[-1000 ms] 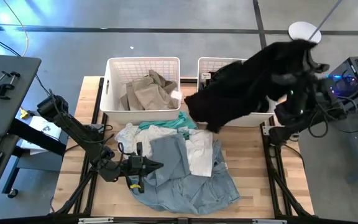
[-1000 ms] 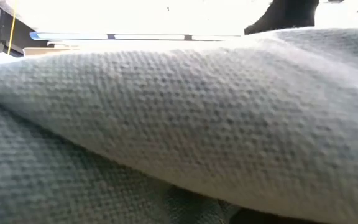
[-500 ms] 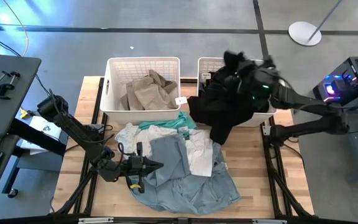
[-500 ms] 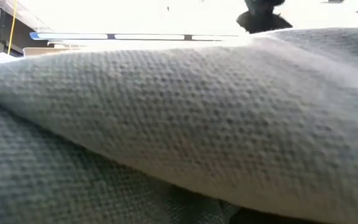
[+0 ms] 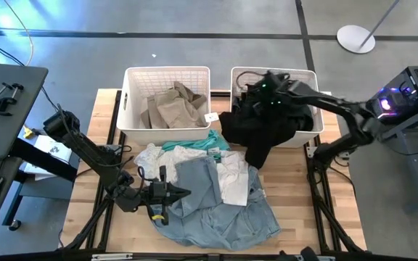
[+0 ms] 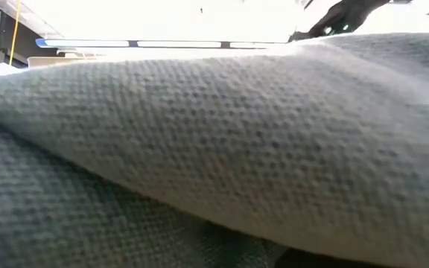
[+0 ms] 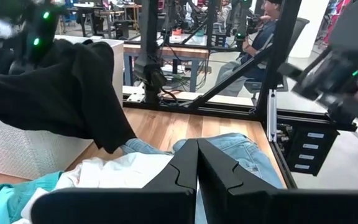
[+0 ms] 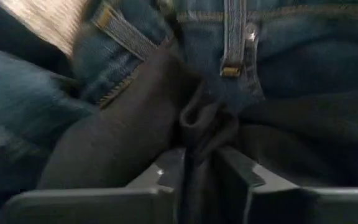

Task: Sort clothes
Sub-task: Put the black shirt into the right white laundry bin

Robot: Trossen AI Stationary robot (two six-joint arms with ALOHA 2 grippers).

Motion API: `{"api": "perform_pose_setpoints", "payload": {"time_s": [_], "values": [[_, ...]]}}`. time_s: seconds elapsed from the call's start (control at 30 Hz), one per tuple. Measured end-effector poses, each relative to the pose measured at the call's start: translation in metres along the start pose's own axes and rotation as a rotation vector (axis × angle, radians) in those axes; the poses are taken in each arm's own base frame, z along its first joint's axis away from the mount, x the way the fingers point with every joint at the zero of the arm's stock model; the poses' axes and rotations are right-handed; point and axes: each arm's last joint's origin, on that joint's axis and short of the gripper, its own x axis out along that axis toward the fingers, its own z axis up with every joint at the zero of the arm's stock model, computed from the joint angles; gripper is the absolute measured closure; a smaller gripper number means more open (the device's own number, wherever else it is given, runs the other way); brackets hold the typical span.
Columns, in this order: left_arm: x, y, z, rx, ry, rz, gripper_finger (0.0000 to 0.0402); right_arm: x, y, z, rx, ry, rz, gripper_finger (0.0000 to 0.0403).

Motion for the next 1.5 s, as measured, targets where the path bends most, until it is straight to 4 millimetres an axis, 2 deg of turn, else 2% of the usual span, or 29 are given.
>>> {"api": "perform_pose_setpoints", "payload": {"time_s": [0.07, 0.13, 0.2, 0.27, 0.4, 0.53, 0.67, 0.73, 0.8, 0.93, 1.07, 1.2, 1.33, 1.5], "values": [[-0.001, -0.001, 0.0, 0.002, 0.002, -0.003, 0.0401, 0.01, 0.001, -0.001, 0.017, 0.042, -0.038, 0.031], [-0.002, -0.002, -0.001, 0.006, 0.005, -0.008, 0.0401, 0.012, 0.001, -0.001, 0.008, 0.049, -0.073, 0.0286], [-0.002, -0.002, -0.001, 0.006, 0.005, -0.008, 0.0401, 0.007, 0.0, 0.0, -0.018, 0.039, -0.088, 0.0268], [-0.002, -0.002, -0.001, 0.006, 0.005, -0.008, 0.0401, -0.007, -0.002, 0.005, -0.057, 0.011, -0.084, 0.0258], [-0.002, -0.002, -0.001, 0.006, 0.005, -0.008, 0.0401, -0.063, -0.004, 0.021, -0.085, -0.133, -0.095, 0.0255], [-0.002, -0.002, -0.001, 0.006, 0.005, -0.008, 0.0401, -0.136, -0.002, 0.025, -0.097, -0.343, -0.144, 0.0254], [-0.002, -0.002, -0.001, 0.006, 0.005, -0.008, 0.0401, -0.205, 0.006, 0.007, -0.108, -0.588, -0.151, 0.0254], [-0.002, -0.002, -0.001, 0.006, 0.005, -0.008, 0.0401, -0.228, 0.016, -0.008, -0.16, -0.674, -0.12, 0.0254], [-0.002, -0.002, -0.001, 0.006, 0.005, -0.008, 0.0401, -0.24, 0.027, -0.025, -0.274, -0.709, -0.067, 0.0254], [-0.002, -0.002, -0.001, 0.006, 0.005, -0.008, 0.0401, -0.236, 0.057, -0.064, -0.485, -0.662, 0.014, 0.0254], [-0.002, -0.001, -0.001, 0.007, 0.005, -0.007, 0.0401, -0.212, 0.095, -0.109, -0.674, -0.592, 0.123, 0.0254], [-0.001, -0.001, -0.001, 0.007, 0.004, -0.001, 0.0401, -0.177, 0.133, -0.164, -0.765, -0.534, 0.214, 0.0254], [-0.001, -0.001, -0.001, 0.007, 0.003, 0.007, 0.0401, -0.141, 0.16, -0.214, -0.79, -0.528, 0.261, 0.0254], [-0.001, -0.001, -0.001, 0.007, 0.002, 0.007, 0.0401, -0.096, 0.181, -0.248, -0.774, -0.496, 0.263, 0.0254]]}}
